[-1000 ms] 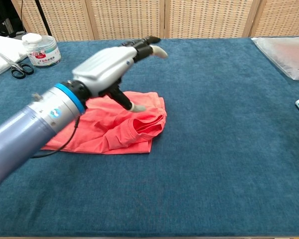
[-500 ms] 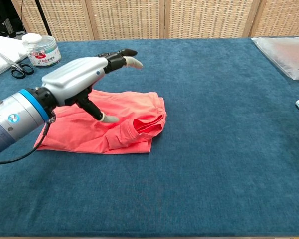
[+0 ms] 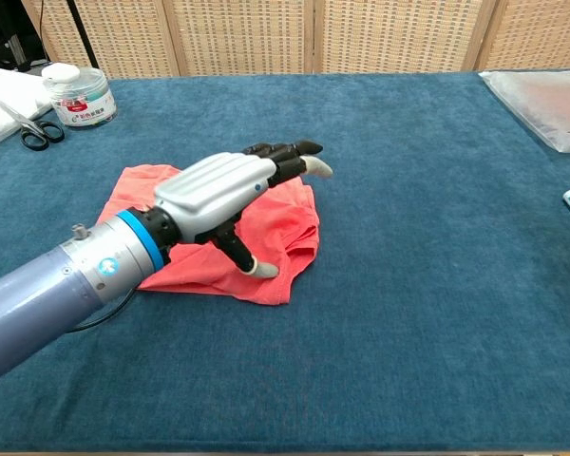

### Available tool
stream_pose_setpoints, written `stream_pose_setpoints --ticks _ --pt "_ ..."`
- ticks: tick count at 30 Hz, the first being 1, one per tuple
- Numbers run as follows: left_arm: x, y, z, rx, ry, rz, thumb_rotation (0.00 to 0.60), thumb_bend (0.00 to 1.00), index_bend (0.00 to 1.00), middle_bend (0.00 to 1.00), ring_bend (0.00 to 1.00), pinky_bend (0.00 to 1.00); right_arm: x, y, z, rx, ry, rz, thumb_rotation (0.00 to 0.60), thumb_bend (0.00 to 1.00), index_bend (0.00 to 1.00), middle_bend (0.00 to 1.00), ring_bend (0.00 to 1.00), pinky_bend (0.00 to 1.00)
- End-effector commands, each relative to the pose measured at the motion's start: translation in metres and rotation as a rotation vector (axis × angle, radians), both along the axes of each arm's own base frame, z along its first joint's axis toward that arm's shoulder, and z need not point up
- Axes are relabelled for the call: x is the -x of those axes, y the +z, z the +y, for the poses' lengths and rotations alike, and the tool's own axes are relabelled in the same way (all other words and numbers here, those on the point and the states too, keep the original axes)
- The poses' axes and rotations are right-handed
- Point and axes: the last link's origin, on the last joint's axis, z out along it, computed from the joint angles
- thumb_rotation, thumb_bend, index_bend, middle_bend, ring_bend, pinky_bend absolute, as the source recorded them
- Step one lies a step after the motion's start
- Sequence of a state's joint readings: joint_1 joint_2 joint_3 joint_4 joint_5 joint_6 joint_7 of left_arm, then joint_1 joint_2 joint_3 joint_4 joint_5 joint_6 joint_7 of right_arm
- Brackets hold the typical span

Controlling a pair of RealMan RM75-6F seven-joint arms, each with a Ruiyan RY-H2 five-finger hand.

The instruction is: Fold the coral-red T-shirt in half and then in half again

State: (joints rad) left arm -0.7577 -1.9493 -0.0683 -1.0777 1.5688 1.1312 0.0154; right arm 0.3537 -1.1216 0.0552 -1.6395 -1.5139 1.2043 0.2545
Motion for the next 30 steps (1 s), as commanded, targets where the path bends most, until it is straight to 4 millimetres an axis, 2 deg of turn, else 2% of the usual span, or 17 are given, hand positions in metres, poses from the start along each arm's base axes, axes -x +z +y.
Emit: stream_pose_setpoints --ticks 1,6,13,17,22,26,30 --pt "0.000 -0.007 0.000 0.008 0.011 0.012 0.600 0.12 0.00 0.00 0.00 0.00 0.000 0.000 0.000 0.000 -0.001 0.000 0.600 0.26 0.00 0.00 0.00 0.00" --pt "0.000 -0.004 0.000 0.005 0.018 -0.006 0.600 0.12 0.00 0.00 0.00 0.00 0.000 0.001 0.001 0.001 0.000 -0.002 0.600 0.26 0.00 0.00 0.00 0.00" --pt "0.004 0.026 0.007 -0.039 0.029 -0.079 0.600 0.12 0.00 0.00 0.00 0.00 0.000 0.001 0.002 0.002 0.004 -0.003 0.600 0.26 0.00 0.00 0.00 0.00" --pt "0.013 0.049 0.013 -0.070 0.045 -0.103 0.600 0.12 0.00 0.00 0.00 0.00 -0.001 0.001 0.002 0.001 0.007 -0.002 0.600 0.26 0.00 0.00 0.00 0.00" --pt "0.037 0.085 0.021 -0.136 0.089 -0.094 0.600 0.01 0.00 0.00 0.00 0.00 -0.001 0.000 0.003 0.000 0.010 0.000 0.600 0.26 0.00 0.00 0.00 0.00" --pt "0.070 0.124 0.023 -0.206 0.176 -0.052 0.600 0.00 0.00 0.00 0.00 0.00 -0.002 0.001 0.004 0.004 0.015 -0.004 0.600 0.26 0.00 0.00 0.00 0.00" --pt "0.107 0.165 0.015 -0.268 0.279 -0.033 0.600 0.00 0.00 0.00 0.00 0.00 -0.003 0.001 0.006 0.008 0.023 -0.005 0.600 0.25 0.00 0.00 0.00 0.00"
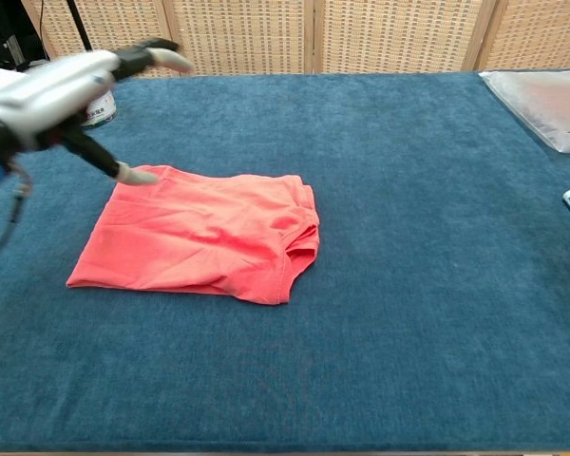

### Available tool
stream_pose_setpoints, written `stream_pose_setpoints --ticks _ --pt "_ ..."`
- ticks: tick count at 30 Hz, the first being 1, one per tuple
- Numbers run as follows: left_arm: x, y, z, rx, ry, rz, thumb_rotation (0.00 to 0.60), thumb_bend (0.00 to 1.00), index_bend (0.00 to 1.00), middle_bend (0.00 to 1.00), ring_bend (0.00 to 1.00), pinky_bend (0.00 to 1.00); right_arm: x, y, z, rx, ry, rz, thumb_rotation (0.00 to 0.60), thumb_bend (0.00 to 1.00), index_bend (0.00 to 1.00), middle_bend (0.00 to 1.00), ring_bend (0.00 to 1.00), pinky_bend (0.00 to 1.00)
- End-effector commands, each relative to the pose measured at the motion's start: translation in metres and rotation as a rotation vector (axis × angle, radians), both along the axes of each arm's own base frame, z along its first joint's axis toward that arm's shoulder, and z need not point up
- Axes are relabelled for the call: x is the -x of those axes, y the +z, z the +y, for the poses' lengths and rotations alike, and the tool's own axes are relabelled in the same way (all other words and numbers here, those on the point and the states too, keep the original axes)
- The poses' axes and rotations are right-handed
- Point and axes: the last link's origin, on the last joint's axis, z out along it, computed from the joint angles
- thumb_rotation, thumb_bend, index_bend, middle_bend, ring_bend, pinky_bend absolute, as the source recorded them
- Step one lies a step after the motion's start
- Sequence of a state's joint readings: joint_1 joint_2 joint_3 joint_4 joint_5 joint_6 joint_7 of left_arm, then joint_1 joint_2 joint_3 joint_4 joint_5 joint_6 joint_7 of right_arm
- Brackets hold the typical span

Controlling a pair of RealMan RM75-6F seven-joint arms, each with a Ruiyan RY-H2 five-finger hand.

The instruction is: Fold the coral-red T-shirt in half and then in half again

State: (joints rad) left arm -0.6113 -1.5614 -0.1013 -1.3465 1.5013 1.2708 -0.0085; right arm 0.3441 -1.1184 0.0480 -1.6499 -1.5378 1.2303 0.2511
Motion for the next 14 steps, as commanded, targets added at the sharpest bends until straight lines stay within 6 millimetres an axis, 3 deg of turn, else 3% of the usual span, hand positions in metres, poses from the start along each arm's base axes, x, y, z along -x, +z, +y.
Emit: stream_pose_setpoints --ticks 1,6,9,14 --pt "0.042 0.048 -0.013 -0.084 0.126 0.004 0.600 0.00 0.00 0.00 0.00 0.00 -0.001 0.000 0.001 0.002 0.005 0.000 0.600 0.24 0.00 0.00 0.00 0.00" --pt "0.080 0.086 -0.037 -0.193 0.248 0.002 0.600 0.00 0.00 0.00 0.00 0.00 -0.002 0.002 0.002 0.038 0.032 0.029 0.600 0.06 0.00 0.00 0.00 0.00" --pt "0.100 0.106 -0.062 -0.255 0.353 0.015 0.600 0.00 0.00 0.00 0.00 0.00 -0.001 0.006 0.000 0.131 0.057 0.100 0.600 0.05 0.00 0.00 0.00 0.00" --pt "0.111 0.125 -0.091 -0.325 0.441 0.016 0.600 0.00 0.00 0.00 0.00 0.00 -0.001 0.008 0.001 0.278 0.065 0.189 0.600 0.05 0.00 0.00 0.00 0.00"
